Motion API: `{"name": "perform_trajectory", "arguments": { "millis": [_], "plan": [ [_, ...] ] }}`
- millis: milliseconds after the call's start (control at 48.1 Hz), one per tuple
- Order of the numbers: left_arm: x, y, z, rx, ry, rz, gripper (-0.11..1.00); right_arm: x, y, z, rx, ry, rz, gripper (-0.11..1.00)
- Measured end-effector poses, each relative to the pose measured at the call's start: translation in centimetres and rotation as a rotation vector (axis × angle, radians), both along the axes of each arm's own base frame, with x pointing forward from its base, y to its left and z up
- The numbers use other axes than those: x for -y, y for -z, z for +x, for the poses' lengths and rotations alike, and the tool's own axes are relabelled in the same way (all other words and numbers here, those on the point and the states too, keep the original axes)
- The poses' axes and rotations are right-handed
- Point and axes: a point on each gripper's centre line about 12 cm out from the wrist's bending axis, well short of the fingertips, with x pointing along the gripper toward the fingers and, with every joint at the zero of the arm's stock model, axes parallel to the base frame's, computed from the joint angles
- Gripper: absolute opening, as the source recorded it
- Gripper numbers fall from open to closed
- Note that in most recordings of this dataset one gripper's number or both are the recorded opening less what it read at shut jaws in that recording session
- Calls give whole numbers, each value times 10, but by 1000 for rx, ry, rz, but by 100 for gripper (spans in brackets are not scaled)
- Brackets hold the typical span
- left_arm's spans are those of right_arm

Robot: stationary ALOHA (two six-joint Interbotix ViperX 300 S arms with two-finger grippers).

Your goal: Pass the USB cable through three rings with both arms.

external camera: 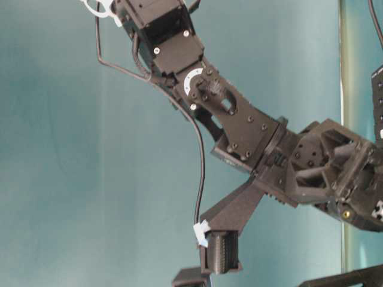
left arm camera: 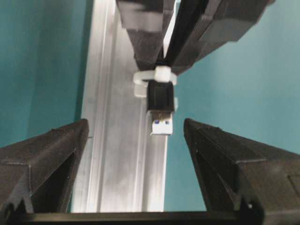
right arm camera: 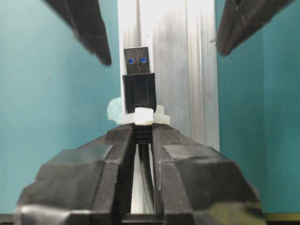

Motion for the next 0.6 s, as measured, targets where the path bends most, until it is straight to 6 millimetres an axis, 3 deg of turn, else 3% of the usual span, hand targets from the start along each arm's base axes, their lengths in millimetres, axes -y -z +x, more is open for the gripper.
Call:
{"name": "perform_trajectory", "arguments": {
  "millis": [229, 603],
  "plan": [
    [1, -2, 1, 51, 3, 1, 85, 0, 2, -2, -2, 0, 2, -7],
    [5, 11, 6, 34, 14, -5, 85, 2, 0, 0, 35, 31, 28, -7]
  ]
}}
